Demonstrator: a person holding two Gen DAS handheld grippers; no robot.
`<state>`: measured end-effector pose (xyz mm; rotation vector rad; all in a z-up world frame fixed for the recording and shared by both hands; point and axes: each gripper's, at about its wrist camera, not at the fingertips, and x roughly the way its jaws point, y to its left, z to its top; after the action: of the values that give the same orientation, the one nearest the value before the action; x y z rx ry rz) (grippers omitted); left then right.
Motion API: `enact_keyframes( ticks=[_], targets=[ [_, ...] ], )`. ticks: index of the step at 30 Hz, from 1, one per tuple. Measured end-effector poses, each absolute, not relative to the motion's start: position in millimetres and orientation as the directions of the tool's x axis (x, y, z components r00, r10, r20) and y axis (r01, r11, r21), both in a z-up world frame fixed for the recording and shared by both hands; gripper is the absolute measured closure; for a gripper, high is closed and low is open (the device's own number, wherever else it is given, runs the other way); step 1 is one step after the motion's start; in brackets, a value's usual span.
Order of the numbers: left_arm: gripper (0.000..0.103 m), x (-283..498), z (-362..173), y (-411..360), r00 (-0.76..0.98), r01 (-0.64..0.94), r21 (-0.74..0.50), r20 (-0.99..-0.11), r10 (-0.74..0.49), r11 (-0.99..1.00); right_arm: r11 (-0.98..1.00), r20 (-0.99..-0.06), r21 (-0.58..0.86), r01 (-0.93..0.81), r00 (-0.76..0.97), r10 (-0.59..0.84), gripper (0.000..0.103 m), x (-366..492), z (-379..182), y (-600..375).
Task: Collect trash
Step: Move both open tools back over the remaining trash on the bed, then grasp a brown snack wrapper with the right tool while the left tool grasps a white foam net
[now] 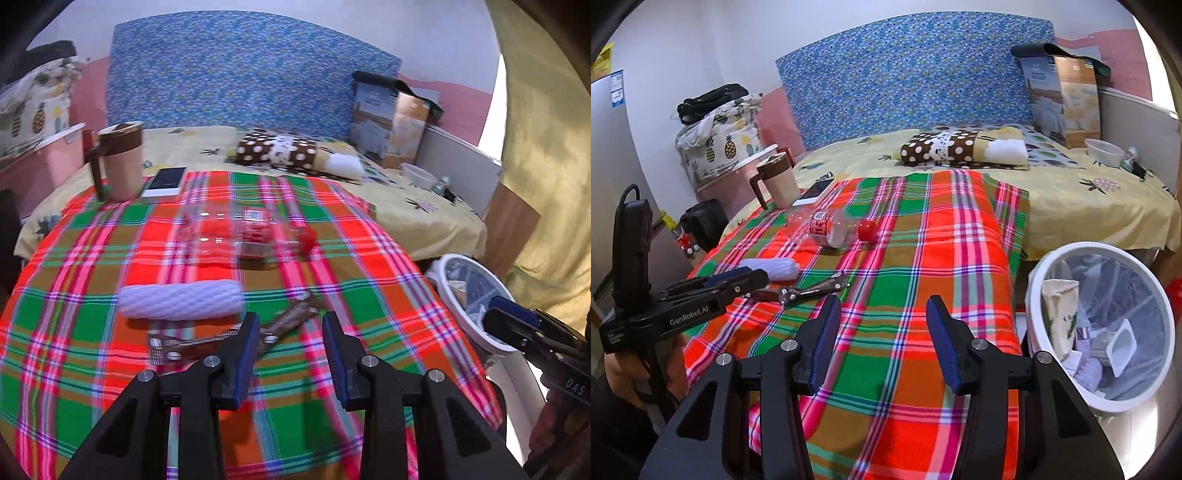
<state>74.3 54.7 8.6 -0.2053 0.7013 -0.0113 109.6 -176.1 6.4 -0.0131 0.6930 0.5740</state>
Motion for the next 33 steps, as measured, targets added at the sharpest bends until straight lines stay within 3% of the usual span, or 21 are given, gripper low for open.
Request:
enact_keyframes(
  ticks=[22,33],
  targets=[
    [0.068,73.3,-7.8,145.9,0.754,-0.222,-0.196,-0.655,0.041,0.955,0.807,-0.701,0.196,-0.557,0.496,0.513,0.053,127.4,-15.6,-93.8],
    [0.068,68.9,-9.3,177.6,0.758,-0.252,-0.213,-0.65,0.056,0.944,0.843,-0.78,0.271,-0.464,0.408,0.475,0.053,148.6,-41.7,-60.7]
  ],
)
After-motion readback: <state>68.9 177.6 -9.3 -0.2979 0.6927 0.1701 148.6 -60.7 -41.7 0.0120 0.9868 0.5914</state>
